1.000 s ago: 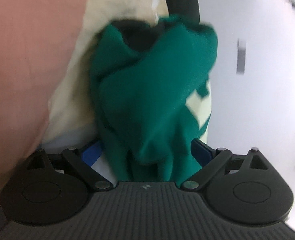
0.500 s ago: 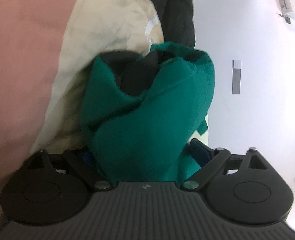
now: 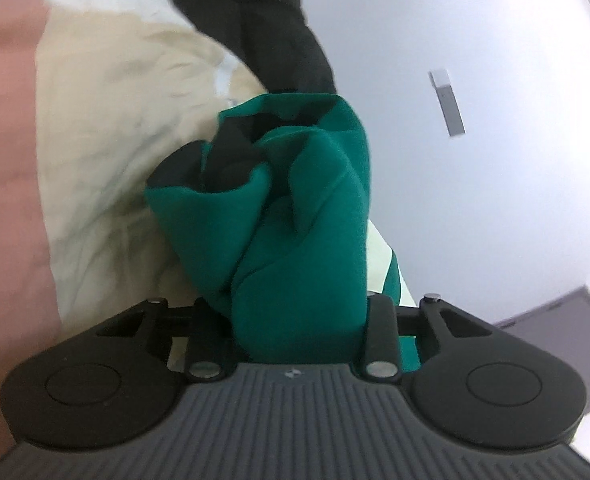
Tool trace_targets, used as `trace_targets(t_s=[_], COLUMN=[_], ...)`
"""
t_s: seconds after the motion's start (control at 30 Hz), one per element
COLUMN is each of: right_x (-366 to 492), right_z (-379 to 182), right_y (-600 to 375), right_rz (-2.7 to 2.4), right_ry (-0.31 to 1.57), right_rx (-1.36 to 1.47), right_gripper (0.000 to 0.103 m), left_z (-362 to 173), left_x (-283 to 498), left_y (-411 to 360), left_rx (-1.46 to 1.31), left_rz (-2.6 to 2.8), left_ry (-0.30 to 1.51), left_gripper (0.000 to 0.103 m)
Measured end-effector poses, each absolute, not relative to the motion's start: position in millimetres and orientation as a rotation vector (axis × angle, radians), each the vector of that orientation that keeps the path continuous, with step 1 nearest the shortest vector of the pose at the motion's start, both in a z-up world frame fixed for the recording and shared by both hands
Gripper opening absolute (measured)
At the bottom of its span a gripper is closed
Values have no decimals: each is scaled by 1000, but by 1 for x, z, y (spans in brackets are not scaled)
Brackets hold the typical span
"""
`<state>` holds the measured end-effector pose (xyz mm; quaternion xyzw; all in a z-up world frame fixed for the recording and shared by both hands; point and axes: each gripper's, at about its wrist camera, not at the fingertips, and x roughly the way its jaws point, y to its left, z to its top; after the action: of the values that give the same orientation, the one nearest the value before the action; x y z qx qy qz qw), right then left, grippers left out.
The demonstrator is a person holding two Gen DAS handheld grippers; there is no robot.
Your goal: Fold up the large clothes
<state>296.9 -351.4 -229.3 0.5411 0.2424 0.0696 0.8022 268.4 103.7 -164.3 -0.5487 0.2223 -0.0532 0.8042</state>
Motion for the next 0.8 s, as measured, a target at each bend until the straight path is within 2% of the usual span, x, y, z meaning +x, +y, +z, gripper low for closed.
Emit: trace_targets(t_s=[0.37, 0.8], right_x=[283, 222], right_z=[-192, -133], right_y=[-389, -483], right_rz=[206, 241], right_ry=[493, 417], right_rx=[1042, 985], right_gripper=[36, 36], left_z=[-131, -69], left_x=[225, 182], left_y=[93, 17], left_rx=[-1063, -948], left_rz=[-193, -394], left_ry=[482, 451], left_gripper=[35, 35])
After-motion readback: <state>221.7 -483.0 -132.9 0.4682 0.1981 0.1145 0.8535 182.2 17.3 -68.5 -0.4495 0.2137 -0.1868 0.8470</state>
